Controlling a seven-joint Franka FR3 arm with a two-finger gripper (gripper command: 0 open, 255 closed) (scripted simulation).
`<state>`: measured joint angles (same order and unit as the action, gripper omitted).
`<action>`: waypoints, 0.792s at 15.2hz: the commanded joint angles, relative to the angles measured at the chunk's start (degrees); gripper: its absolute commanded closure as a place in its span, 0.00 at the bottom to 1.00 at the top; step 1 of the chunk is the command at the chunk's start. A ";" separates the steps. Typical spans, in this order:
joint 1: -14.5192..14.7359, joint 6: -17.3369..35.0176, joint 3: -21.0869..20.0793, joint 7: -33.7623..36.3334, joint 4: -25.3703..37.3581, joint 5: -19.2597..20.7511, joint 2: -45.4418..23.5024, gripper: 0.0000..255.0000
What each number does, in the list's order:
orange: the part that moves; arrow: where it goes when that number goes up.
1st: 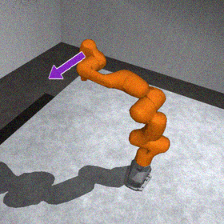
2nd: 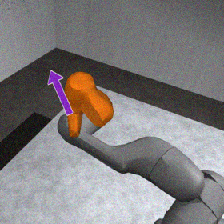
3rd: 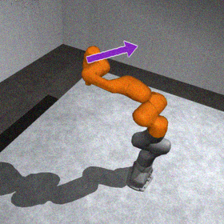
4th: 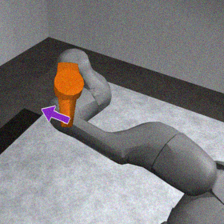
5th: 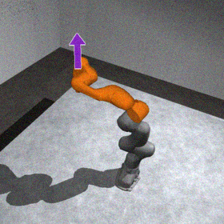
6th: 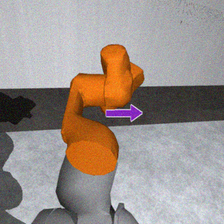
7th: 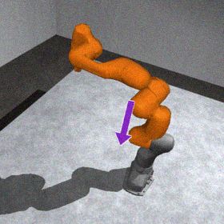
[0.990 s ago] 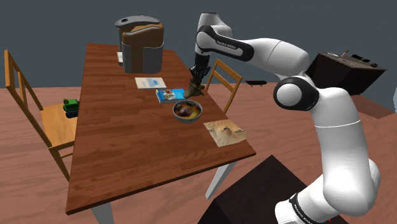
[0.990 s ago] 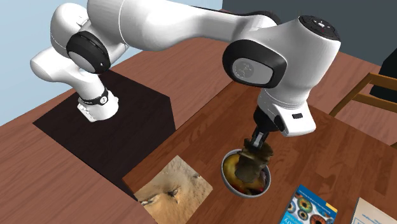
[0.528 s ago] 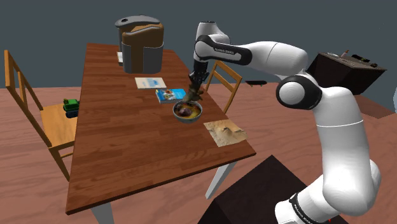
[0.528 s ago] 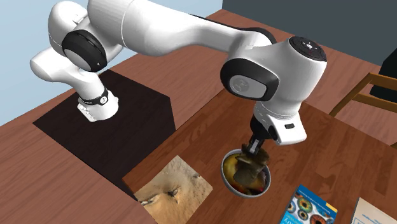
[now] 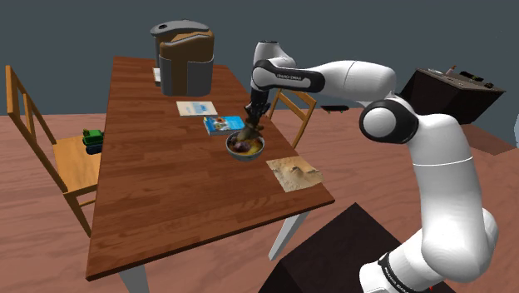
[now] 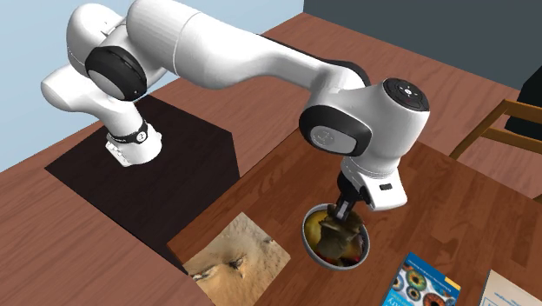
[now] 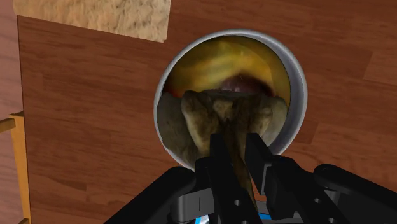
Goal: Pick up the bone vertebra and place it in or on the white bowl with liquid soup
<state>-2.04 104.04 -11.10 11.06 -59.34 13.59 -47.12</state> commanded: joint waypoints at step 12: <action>-0.19 3.14 0.06 0.46 -2.53 0.25 -0.59 0.00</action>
<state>-2.27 107.18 -11.00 11.52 -61.83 13.88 -47.66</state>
